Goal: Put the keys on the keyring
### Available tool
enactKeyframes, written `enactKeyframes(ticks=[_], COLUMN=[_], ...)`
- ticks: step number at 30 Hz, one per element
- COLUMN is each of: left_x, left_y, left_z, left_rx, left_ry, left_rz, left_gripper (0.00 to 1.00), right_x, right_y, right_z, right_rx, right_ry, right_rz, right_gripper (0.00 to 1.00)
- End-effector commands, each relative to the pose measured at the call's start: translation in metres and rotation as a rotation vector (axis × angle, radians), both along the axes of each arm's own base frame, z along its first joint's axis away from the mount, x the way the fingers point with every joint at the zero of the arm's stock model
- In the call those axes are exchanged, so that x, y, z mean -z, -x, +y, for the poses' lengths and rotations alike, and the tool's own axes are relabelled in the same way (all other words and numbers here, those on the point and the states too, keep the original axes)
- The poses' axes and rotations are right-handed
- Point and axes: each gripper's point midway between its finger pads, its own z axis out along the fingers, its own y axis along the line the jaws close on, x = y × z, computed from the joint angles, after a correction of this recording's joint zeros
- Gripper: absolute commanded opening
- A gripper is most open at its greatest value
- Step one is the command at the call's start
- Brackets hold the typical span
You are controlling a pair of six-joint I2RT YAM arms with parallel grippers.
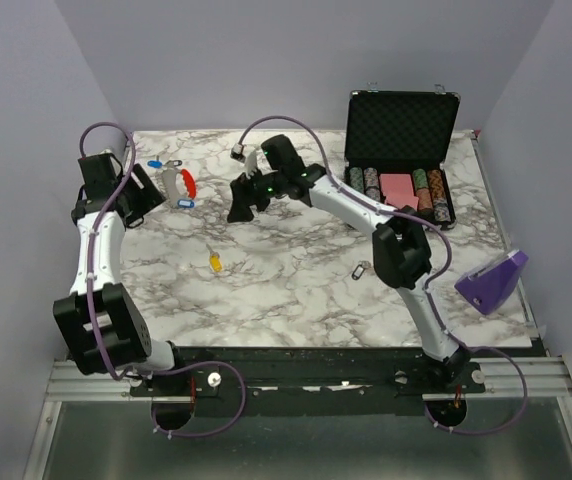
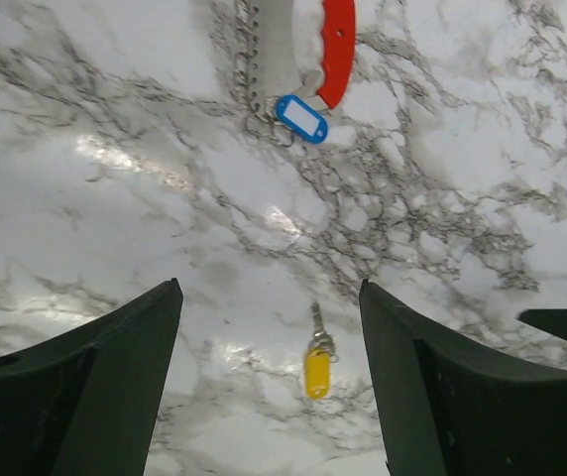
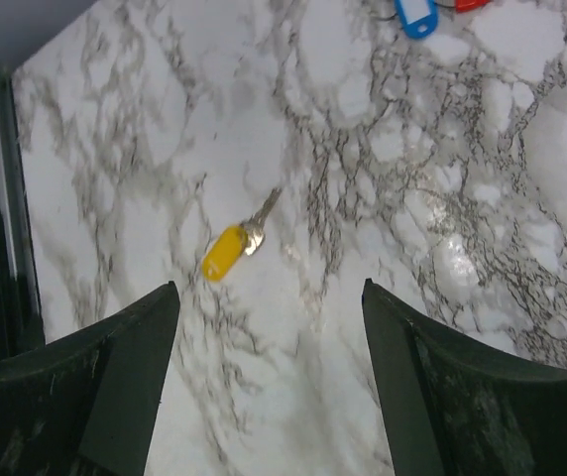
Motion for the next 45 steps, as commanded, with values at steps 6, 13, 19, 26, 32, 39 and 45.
enactKeyframes(ticks=[6, 13, 19, 26, 32, 39, 45], left_x=[0.003, 0.02, 0.045, 0.073, 0.081, 0.082, 0.1], left_y=[-0.074, -0.115, -0.124, -0.126, -0.135, -0.153, -0.149], left_z=[-0.021, -0.006, -0.013, -0.009, 0.004, 0.006, 0.018], left_rx=[-0.033, -0.066, -0.073, -0.146, -0.214, -0.25, -0.352], left_ry=[0.418, 0.499, 0.539, 0.535, 0.485, 0.412, 0.345], left_rz=[-0.097, -0.102, -0.038, 0.06, 0.122, 0.207, 0.313], left_gripper=[0.74, 0.61, 0.51, 0.49, 0.48, 0.48, 0.49], right_x=[-0.006, -0.003, 0.016, 0.022, 0.045, 0.058, 0.065], right_y=[-0.069, -0.076, -0.105, -0.134, -0.13, -0.123, -0.12], right_z=[0.056, 0.085, 0.102, 0.117, 0.127, 0.131, 0.133], right_rx=[0.485, 0.428, 0.546, 0.68, 0.724, 0.724, 0.721], right_ry=[-0.222, -0.373, -0.477, -0.653, -0.666, -0.655, -0.642], right_rz=[0.184, 0.346, 0.475, 0.379, 0.41, 0.427, 0.433], right_gripper=[0.47, 0.01, 0.01, 0.01, 0.01, 0.03, 0.04])
